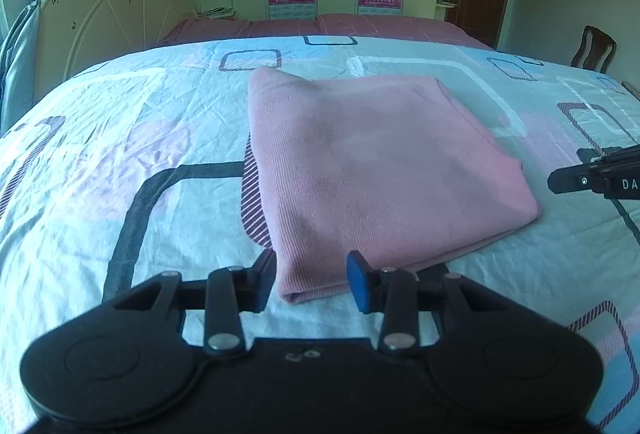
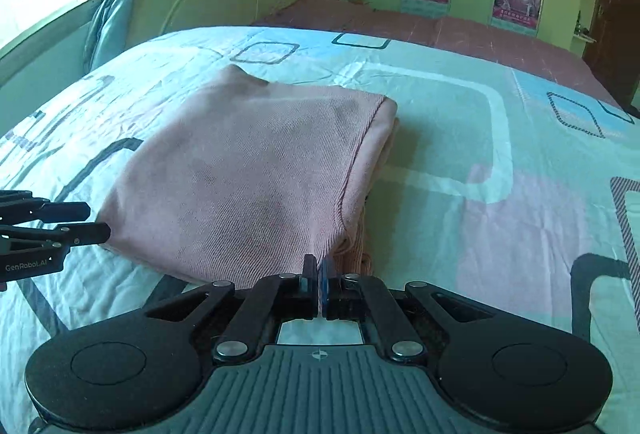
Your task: Fold small clothes
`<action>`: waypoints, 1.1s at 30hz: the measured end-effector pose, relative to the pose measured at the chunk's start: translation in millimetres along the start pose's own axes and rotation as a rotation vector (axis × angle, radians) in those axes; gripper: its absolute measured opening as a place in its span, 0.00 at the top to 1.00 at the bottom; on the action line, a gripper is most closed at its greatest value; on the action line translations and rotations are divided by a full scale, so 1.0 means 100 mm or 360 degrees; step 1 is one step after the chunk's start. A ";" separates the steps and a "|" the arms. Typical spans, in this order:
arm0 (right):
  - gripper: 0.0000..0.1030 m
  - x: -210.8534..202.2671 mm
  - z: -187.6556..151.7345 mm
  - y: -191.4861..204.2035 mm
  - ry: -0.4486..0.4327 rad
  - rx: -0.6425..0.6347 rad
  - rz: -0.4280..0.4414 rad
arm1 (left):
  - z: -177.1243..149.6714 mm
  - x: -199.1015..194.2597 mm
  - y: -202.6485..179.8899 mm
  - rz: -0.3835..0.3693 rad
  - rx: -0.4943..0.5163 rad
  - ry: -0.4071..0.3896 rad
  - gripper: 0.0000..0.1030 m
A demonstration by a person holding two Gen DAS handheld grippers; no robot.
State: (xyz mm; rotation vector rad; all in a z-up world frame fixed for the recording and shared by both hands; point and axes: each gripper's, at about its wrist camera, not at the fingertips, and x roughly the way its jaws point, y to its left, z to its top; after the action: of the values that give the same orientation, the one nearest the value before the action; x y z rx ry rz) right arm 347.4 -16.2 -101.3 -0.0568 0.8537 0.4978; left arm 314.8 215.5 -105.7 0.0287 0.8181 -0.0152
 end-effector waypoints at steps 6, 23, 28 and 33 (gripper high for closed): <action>1.00 -0.34 -0.18 0.08 -0.0044 0.0020 0.0018 | -0.09 -0.30 -0.14 0.0010 -0.0003 -0.0054 0.64; 1.00 -1.57 -0.70 0.29 -0.0281 -0.0009 0.0004 | -0.34 -1.48 -0.78 0.0045 -0.0102 -0.0305 0.60; 1.00 -1.88 -0.88 0.37 -0.0325 -0.0032 0.0024 | -0.51 -1.81 -0.90 0.0071 -0.0119 -0.0358 0.57; 1.00 -2.10 -1.02 0.45 -0.0357 -0.0043 0.0010 | -0.66 -2.10 -1.00 0.0137 -0.0128 -0.0499 0.04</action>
State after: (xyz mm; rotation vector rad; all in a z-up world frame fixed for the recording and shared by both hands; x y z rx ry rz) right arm 139.8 -84.8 -8.1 -0.0223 0.6277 0.5108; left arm 120.9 118.3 0.7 -0.0142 0.5029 0.0924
